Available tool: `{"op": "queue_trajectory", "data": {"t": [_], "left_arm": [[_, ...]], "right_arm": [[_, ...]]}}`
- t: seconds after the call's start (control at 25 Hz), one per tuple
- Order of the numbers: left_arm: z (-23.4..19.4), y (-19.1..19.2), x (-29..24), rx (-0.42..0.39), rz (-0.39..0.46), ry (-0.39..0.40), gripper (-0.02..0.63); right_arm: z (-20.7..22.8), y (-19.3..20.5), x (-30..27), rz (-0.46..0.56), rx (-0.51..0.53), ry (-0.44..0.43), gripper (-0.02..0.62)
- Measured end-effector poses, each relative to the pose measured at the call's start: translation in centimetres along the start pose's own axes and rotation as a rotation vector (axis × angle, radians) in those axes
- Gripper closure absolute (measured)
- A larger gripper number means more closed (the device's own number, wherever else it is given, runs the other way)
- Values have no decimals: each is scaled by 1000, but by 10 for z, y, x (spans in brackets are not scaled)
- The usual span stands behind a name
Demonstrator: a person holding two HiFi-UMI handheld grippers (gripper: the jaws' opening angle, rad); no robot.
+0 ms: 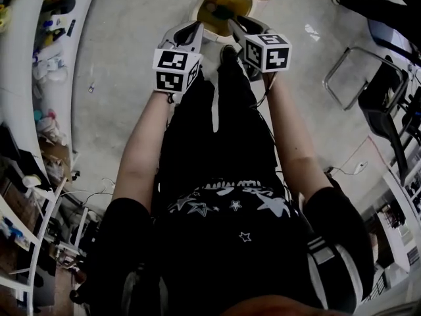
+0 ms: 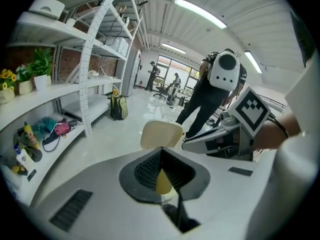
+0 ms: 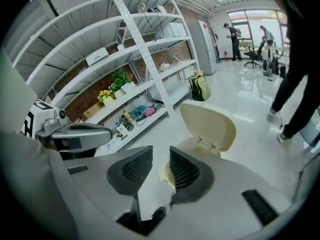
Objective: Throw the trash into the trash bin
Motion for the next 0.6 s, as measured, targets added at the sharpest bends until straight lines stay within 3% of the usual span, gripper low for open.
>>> {"op": "queue_trajectory", "data": {"t": [0.36, 0.6], "left_arm": [[24, -65, 35, -34, 109, 34, 597], [40, -87, 60, -40, 136, 63, 597]], "right_arm": [[-26, -17, 65, 58, 27, -5, 488], [-57, -16, 101, 55, 84, 13, 545]]}}
Point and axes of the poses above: the fingertips, and each gripper's own axes: x backward along the fingers, z to its right, y out of its underside, the point moved 1 cm from there along x, backward along the fingers, and after that the axes turned 9 degrees about -x, right-handed, at the moved point
